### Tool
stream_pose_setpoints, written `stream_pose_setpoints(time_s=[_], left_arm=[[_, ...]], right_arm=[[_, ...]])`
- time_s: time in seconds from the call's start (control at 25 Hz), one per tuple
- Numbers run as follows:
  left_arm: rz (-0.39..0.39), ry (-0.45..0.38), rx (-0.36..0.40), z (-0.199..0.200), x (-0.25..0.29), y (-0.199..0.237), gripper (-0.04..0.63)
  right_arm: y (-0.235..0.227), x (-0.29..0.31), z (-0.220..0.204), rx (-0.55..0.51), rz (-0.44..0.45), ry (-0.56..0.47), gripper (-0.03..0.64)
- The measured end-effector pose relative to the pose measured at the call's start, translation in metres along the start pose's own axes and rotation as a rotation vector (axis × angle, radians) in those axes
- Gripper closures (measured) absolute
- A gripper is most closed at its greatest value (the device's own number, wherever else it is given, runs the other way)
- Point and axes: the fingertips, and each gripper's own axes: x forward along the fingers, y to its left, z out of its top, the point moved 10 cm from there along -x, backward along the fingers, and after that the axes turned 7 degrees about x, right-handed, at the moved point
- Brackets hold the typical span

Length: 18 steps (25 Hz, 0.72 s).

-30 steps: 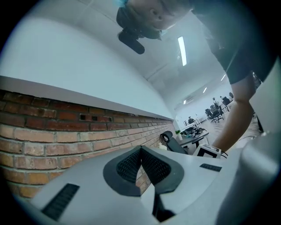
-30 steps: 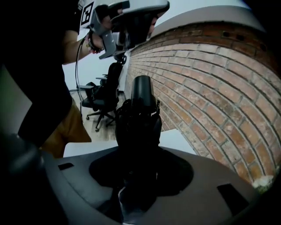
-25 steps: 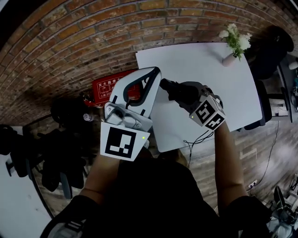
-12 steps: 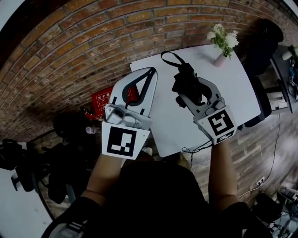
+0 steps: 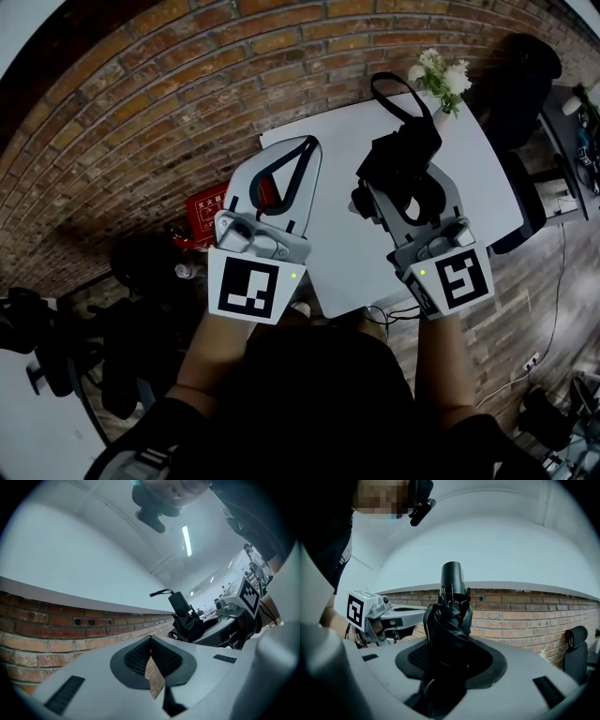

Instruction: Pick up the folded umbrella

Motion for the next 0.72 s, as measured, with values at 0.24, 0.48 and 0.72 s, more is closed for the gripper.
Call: stream_pose_setpoints(time_s=[0.24, 0.48, 0.72], left_arm=[[-0.003, -0.034, -0.011, 0.011, -0.003, -0.004, 0.583], [-0.022, -0.054, -0.013, 0.016, -0.004, -0.011, 0.583], [-0.039, -0.067, -0.016, 0.018, -0.003, -0.016, 0.583]], right_arm=[[0.017, -0.015, 0.014, -0.102, -0.033, -0.097, 0.410], [0.022, -0.028, 0.015, -0.136, -0.082, -0.125, 0.408], [0.025, -0.034, 0.017, -0.157, -0.101, -0.153, 0.407]])
